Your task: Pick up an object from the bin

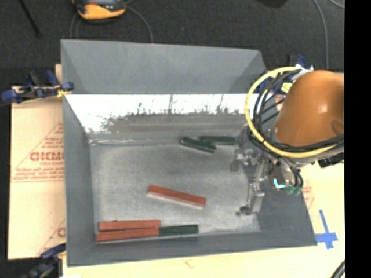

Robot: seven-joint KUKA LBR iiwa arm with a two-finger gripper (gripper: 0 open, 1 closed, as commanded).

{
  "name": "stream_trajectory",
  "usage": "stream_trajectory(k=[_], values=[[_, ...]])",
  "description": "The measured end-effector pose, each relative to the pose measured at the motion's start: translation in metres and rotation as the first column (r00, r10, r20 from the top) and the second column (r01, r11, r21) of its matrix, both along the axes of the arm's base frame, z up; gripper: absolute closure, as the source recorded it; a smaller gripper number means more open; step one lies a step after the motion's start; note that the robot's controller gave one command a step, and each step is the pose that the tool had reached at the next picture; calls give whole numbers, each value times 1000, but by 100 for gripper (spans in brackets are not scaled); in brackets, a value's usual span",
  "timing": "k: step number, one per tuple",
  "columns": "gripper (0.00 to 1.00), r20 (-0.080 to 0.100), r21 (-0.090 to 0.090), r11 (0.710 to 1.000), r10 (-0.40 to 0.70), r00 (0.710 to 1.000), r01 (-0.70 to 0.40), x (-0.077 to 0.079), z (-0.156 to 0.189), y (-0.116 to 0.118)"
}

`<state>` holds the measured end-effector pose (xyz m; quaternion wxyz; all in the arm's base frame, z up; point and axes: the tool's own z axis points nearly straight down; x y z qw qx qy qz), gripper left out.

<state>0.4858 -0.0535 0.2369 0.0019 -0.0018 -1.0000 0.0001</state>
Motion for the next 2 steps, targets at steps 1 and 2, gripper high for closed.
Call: stream_trajectory(k=[1, 2], values=[[0, 8, -1, 1000, 2, 1000, -2, 2, 3, 0], [0, 12, -2, 998, 66, 998, -66, 9, -42, 54]])
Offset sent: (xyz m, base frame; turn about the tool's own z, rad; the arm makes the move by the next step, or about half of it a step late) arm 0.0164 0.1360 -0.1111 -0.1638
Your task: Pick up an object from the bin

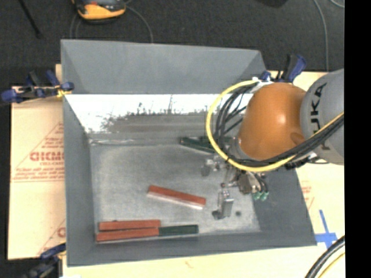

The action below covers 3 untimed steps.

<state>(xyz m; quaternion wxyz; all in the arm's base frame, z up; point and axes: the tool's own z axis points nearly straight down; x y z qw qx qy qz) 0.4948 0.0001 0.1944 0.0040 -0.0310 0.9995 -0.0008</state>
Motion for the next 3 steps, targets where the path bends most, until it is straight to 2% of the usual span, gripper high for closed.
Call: stream_trajectory(k=[1, 2, 3], values=[[0, 1, 3, 1000, 4, 1000, -4, -1, -60, 16], [100, -4, 2, 994, -113, 994, 113, 59, -124, 56], [100, -4, 2, 994, -112, 994, 112, 59, -124, 56]])
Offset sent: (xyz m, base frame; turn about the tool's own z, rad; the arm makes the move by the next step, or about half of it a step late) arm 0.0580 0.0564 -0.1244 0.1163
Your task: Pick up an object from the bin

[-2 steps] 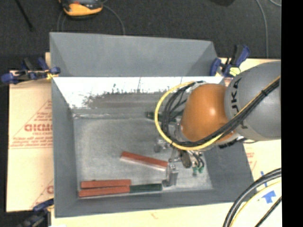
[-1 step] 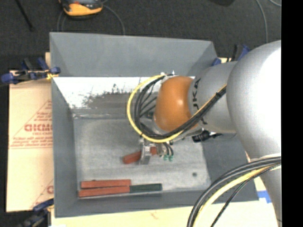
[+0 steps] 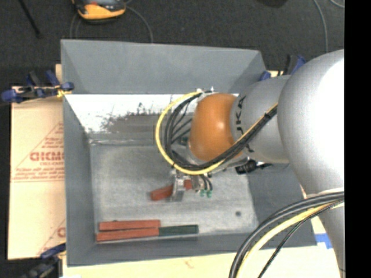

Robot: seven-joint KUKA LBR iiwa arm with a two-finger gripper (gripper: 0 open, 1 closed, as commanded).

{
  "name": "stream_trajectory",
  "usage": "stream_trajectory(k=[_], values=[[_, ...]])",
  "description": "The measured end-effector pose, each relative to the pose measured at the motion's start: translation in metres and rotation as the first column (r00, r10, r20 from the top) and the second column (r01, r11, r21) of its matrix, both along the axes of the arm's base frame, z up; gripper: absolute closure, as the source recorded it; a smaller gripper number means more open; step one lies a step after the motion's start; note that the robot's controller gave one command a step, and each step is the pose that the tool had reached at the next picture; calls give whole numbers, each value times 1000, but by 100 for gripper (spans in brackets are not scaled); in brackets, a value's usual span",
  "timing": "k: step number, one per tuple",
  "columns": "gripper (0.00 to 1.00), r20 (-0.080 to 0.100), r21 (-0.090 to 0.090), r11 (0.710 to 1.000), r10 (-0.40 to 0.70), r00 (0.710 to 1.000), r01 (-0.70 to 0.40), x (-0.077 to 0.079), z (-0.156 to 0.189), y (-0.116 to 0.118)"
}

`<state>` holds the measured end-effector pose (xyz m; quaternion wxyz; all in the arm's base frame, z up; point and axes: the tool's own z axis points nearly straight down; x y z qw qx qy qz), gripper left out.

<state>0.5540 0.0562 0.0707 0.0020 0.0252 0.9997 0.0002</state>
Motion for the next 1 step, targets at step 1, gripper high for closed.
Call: stream_trajectory(k=[1], values=[[100, -7, -1, 1000, 7, 1000, -7, 34, 38, 22]])
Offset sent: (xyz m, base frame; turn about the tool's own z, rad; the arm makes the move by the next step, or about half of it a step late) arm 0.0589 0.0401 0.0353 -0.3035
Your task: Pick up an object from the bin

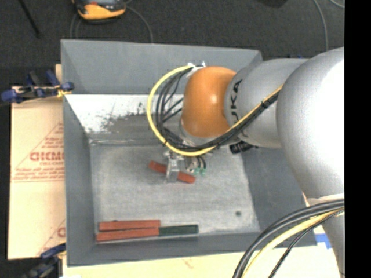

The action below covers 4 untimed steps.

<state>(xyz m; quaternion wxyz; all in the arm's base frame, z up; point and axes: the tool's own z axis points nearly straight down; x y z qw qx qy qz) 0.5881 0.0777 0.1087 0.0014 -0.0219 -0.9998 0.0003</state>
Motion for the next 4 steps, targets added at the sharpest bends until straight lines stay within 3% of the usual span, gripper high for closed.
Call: stream_trajectory(k=[1, 2, 3, 4], values=[[100, 11, 2, 1000, 18, 1000, -18, 15, 17, 10], [100, 8, 0, 995, 98, 995, -98, 9, 33, 17], [100, 7, 2, 1000, 14, 1000, -14, 0, 32, 7], [0, 5, -1, 996, 91, 996, -91, -14, 39, -66]])
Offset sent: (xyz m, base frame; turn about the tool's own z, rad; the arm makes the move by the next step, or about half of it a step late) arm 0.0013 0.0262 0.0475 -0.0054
